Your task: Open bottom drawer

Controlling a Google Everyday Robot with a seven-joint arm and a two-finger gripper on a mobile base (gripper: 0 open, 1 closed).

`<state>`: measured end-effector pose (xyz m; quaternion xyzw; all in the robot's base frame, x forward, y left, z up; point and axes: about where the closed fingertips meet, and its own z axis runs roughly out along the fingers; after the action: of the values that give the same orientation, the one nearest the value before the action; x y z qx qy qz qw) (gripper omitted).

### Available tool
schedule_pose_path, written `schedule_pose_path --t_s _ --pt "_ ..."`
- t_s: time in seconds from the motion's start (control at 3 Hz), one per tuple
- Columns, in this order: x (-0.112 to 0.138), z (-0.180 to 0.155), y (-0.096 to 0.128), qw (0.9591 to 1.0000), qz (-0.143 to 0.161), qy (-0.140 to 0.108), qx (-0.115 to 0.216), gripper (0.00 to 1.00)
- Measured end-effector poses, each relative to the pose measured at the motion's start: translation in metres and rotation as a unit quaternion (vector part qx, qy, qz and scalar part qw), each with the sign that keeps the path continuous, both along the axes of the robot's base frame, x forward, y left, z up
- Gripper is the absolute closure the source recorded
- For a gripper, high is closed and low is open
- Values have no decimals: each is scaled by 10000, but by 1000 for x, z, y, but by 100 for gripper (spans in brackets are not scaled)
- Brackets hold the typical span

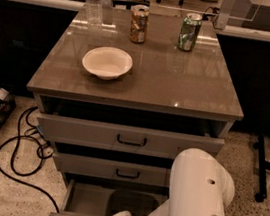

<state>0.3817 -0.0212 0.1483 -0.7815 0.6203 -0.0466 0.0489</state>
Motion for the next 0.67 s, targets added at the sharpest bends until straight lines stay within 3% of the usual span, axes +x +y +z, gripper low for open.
schedule_pose_path --t_s 0.67 --pt "-23 2 4 9998 96 -134 -127 100"
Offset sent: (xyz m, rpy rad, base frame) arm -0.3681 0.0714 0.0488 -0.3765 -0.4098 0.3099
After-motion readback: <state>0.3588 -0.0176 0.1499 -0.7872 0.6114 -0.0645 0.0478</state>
